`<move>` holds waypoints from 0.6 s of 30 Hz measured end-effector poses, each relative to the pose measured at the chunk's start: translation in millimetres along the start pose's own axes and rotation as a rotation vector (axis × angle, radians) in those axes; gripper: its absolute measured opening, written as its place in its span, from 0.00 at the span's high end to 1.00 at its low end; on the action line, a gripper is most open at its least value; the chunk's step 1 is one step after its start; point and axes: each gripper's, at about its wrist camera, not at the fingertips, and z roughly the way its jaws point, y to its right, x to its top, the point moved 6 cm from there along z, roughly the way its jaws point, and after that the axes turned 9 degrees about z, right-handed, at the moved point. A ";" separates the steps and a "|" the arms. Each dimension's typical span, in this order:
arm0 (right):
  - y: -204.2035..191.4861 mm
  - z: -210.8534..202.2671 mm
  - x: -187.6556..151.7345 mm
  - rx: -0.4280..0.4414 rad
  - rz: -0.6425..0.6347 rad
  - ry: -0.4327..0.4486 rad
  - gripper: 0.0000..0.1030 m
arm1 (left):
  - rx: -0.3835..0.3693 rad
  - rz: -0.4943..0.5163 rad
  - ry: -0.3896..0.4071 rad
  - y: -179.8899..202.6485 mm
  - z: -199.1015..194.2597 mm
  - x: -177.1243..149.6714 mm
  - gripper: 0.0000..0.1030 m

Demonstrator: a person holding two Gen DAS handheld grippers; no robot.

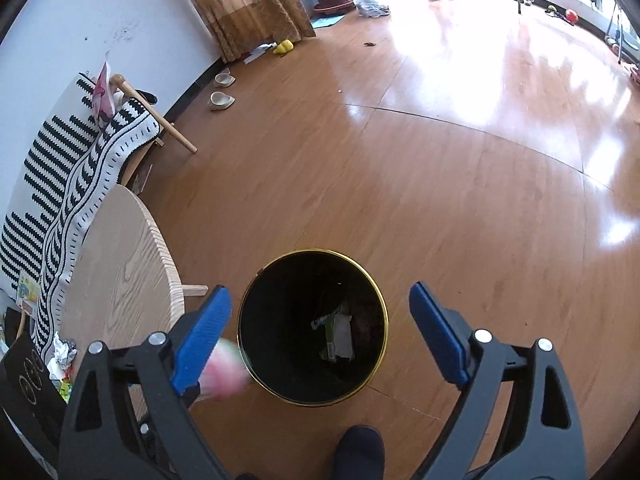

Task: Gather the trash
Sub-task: 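Carry both items over the bin and open both tools to drop them, then grasp the light-green plastic tray with the left tool while the right tool grasps crumpled blue paper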

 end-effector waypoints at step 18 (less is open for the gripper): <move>-182.3 15.2 -98.1 0.131 -0.401 -0.121 0.15 | 0.257 -0.208 0.107 -141.0 -152.6 -51.8 0.10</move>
